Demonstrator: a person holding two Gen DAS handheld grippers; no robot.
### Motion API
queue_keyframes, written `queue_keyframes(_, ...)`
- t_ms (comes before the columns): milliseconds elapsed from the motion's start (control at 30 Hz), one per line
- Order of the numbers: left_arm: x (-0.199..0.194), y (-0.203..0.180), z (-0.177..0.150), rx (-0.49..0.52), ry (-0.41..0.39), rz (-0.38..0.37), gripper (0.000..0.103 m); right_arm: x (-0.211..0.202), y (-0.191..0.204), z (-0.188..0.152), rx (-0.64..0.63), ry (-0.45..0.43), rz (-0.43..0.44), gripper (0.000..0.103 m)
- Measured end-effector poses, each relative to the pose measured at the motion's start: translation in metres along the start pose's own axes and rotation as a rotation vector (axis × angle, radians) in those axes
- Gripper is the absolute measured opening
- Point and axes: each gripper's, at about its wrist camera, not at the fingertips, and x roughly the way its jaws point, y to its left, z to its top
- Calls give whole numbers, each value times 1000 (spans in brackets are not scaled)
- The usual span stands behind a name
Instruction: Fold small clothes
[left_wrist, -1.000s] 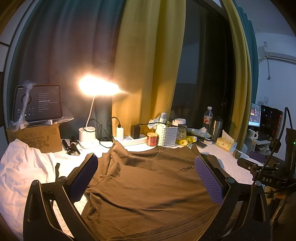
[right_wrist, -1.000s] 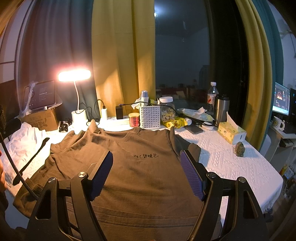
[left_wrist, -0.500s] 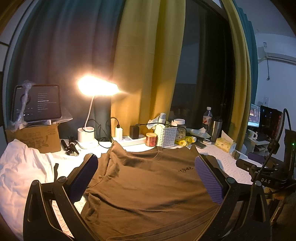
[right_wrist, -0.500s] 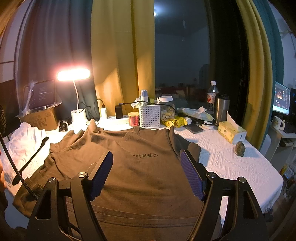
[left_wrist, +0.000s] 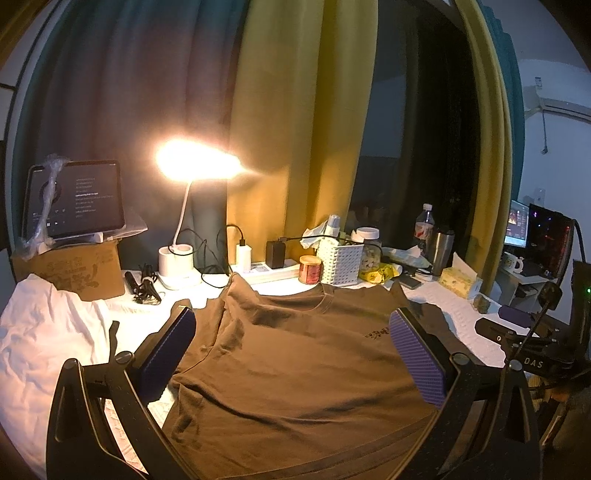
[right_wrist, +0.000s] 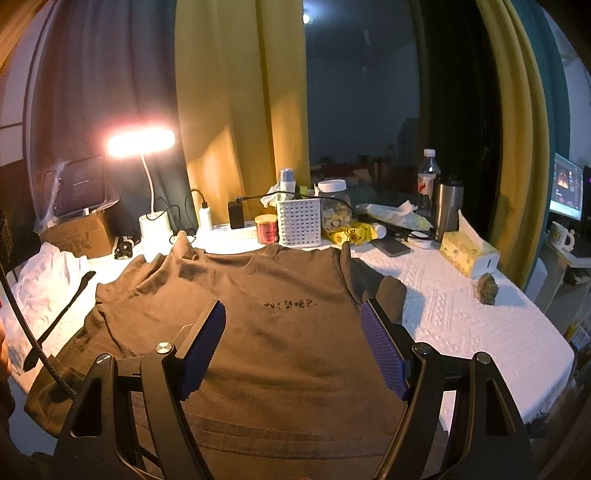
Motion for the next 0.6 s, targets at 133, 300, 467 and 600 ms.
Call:
queue_keyframes(133, 12, 0, 2, -1, 26, 17, 102, 13, -6, 9, 12, 18, 2, 78)
queue_keyframes(300, 28, -2, 5, -3, 59, 34, 102, 27, -17, 14, 21, 42, 4, 78)
queue_keyframes(467, 44, -4, 8, -5, 85, 42, 102, 44, -30, 20, 24, 66, 6, 78)
queue_keyframes(600, 59, -6, 11, -6, 111, 45, 102, 57, -39, 25, 28, 83, 5, 78)
